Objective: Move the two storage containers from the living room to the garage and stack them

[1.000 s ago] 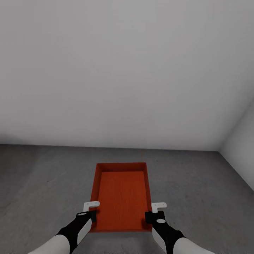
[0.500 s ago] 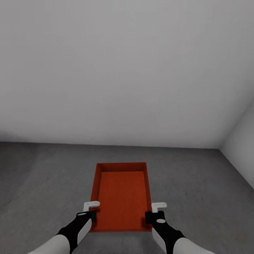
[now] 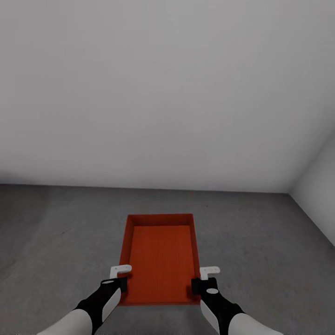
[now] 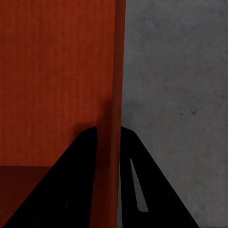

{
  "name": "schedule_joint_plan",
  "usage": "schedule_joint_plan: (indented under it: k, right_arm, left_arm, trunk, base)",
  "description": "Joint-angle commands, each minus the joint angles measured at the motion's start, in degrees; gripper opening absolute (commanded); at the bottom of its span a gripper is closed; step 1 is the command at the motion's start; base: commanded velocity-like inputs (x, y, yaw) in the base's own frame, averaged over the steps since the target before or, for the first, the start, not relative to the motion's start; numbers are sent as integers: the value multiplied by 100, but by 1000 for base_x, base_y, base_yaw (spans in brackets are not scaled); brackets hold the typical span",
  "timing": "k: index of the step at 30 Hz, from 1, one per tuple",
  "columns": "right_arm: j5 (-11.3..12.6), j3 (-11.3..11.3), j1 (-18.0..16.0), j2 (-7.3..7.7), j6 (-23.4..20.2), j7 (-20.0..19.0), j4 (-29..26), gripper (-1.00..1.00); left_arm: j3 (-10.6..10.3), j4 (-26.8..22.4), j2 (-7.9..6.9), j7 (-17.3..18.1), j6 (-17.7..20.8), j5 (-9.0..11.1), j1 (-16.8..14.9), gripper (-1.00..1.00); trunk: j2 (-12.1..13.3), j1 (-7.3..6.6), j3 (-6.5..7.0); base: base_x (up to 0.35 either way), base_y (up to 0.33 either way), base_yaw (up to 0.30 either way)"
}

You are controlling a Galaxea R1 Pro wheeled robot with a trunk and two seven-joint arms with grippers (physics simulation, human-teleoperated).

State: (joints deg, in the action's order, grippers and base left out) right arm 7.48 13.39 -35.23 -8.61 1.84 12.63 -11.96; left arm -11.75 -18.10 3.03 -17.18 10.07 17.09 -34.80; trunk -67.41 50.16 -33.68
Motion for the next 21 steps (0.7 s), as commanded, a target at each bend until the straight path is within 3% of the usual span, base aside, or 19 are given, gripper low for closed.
schedule_joint_plan:
  k: [1,21]
  right_arm:
    - [95,-82,-2,2,27,126,80,-100]
    - [91,-82,-2,0,27,126,80,-100]
  left_arm:
    - [48,-34,-4,-57,-330,-41,-6,-100]
    - [50,-36,-4,-58,-330,-39,-7,-100]
  trunk:
    - [-3,0,-14]
    - [-3,0,-194]
  base:
    - [0,0,0]
    - [0,0,0]
